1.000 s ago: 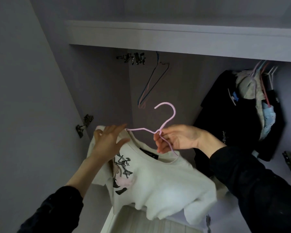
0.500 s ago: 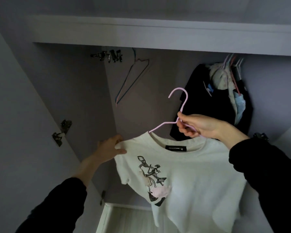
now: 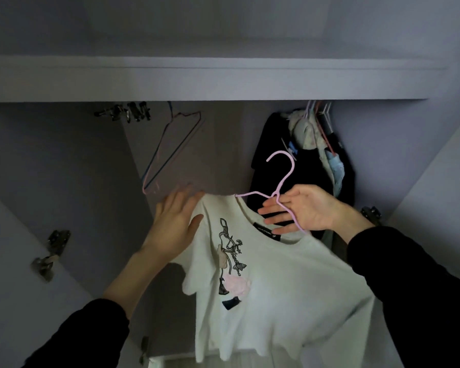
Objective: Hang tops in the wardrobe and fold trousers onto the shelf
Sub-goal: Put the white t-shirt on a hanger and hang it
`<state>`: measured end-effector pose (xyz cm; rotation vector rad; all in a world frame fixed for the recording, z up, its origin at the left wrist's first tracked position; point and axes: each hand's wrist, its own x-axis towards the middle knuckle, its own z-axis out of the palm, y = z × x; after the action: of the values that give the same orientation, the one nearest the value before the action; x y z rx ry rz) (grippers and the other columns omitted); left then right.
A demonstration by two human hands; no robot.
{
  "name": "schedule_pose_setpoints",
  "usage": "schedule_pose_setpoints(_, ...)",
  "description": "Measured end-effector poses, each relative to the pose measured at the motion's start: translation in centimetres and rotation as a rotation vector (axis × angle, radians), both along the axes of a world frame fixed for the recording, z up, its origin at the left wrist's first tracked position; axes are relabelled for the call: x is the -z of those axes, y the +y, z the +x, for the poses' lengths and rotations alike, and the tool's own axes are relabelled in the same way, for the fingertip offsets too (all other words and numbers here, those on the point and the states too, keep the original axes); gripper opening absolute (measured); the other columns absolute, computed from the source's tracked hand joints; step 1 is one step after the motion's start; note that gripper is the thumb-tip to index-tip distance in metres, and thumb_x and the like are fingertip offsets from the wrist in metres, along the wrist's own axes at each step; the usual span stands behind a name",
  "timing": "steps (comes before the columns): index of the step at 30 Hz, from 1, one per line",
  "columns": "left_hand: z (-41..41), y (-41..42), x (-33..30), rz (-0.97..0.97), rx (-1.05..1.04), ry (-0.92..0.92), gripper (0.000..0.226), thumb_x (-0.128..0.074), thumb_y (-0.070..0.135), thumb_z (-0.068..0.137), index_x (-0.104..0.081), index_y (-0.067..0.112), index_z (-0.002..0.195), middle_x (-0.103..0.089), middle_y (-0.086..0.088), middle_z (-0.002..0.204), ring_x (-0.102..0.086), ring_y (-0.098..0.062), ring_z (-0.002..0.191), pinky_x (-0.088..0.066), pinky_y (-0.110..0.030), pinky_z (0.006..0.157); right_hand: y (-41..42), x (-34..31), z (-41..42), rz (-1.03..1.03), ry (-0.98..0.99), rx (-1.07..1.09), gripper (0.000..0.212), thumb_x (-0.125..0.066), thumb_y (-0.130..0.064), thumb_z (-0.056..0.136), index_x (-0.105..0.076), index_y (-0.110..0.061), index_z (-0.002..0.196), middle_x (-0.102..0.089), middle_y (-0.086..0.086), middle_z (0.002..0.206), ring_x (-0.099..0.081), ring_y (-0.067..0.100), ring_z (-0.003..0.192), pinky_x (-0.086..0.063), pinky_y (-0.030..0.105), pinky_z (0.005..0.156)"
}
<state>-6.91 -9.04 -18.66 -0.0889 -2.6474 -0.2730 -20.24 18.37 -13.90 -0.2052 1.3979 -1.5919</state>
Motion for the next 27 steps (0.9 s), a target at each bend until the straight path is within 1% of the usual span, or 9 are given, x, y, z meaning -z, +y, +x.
schedule_pose_setpoints(2,-1.0,0.8,-1.6,-0.063,0.029,0.067,0.046,-0.033,0.032,0.091,-0.037,0.016,0.135,-0.037,-0.015,0.145,-0.018,-0.030,0.139,-0.028,-0.055,0.104,0.0,0.1,-0.6,-0.040,-0.042,0.010,0.051,-0.052,-0.026,0.070,-0.066,0.006,0.107,-0.061,0.024,0.121,-0.065,0.038,0.097,-0.056,0.048,0.075)
schedule_pose_setpoints(5,-2.7,2.0,-4.0,-0.161,0.041,0.151,0.049,-0.029,0.027,0.095,-0.031,0.016,0.143,-0.023,-0.014,0.153,-0.006,-0.031,0.144,-0.013,-0.052,0.112,-0.8,0.5,-1.7,-0.032,-0.043,0.069,0.055,-0.040,-0.027,0.077,-0.058,0.007,0.116,-0.061,0.024,0.121,-0.066,0.038,0.095,-0.057,0.045,0.075)
schedule_pose_setpoints(8,-5.1,3.1,-6.5,-0.306,0.018,0.241,0.052,-0.029,0.022,0.096,-0.021,0.017,0.147,-0.014,-0.015,0.156,-0.001,-0.034,0.144,-0.005,-0.056,0.114,-1.9,1.1,-3.4,-0.063,-0.027,0.128,0.052,-0.043,-0.024,0.074,-0.058,0.002,0.116,-0.066,0.018,0.115,-0.068,0.034,0.090,-0.056,0.039,0.073)
schedule_pose_setpoints(11,-8.3,3.8,-8.8,-0.414,-0.040,0.354,0.063,-0.040,0.018,0.094,-0.012,0.018,0.150,-0.006,-0.013,0.157,0.002,-0.036,0.144,0.000,-0.061,0.112,-2.6,0.7,-6.2,-0.145,-0.021,0.177,0.045,-0.045,-0.018,0.073,-0.058,0.000,0.113,-0.070,0.014,0.108,-0.070,0.031,0.085,-0.057,0.035,0.069)
schedule_pose_setpoints(14,-11.0,4.5,-9.7,-0.454,-0.147,0.430,0.092,-0.066,0.009,0.080,-0.007,0.021,0.150,0.011,-0.007,0.158,0.015,-0.033,0.143,0.008,-0.062,0.109,-2.8,-0.6,-9.7,-0.267,-0.038,0.243,0.041,-0.045,-0.013,0.078,-0.057,0.000,0.115,-0.069,0.015,0.109,-0.070,0.031,0.087,-0.059,0.036,0.069)
schedule_pose_setpoints(17,-12.0,4.9,-9.3,-0.493,-0.233,0.506,0.100,-0.070,0.007,0.073,-0.008,0.022,0.150,0.019,-0.002,0.156,0.017,-0.029,0.143,0.007,-0.062,0.109,-3.3,-1.7,-12.6,-0.367,-0.039,0.296,0.036,-0.040,-0.009,0.085,-0.057,0.001,0.115,-0.068,0.016,0.110,-0.069,0.034,0.090,-0.059,0.041,0.072)
schedule_pose_setpoints(21,-11.8,4.0,-9.6,-0.557,-0.187,0.543,0.099,-0.067,0.007,0.075,-0.004,0.026,0.149,0.018,-0.001,0.156,0.015,-0.027,0.144,0.009,-0.062,0.109,-4.2,-2.2,-15.4,-0.408,-0.027,0.351,0.030,-0.037,-0.008,0.087,-0.057,0.001,0.108,-0.072,0.016,0.096,-0.067,0.035,0.092,-0.057,0.047,0.072)
schedule_pose_setpoints(25,-12.1,3.4,-10.5,-0.549,-0.239,0.580,0.101,-0.061,0.004,0.077,0.006,0.022,0.150,0.019,0.002,0.156,0.015,-0.025,0.144,0.007,-0.064,0.107,-4.8,-2.9,-17.3,-0.483,0.003,0.388,0.045,-0.052,-0.007,0.064,-0.055,0.000,0.108,-0.072,0.015,0.096,-0.071,0.034,0.082,-0.057,0.047,0.070)
schedule_pose_setpoints(27,-12.4,3.3,-10.7,-0.542,-0.263,0.586,0.101,-0.059,0.003,0.077,0.009,0.022,0.150,0.021,0.001,0.156,0.018,-0.026,0.143,0.005,-0.067,0.106,-5.0,-3.2,-18.3,-0.535,0.003,0.406,0.042,-0.048,-0.008,0.068,-0.056,-0.002,0.109,-0.072,0.013,0.097,-0.071,0.032,0.082,-0.057,0.045,0.072)
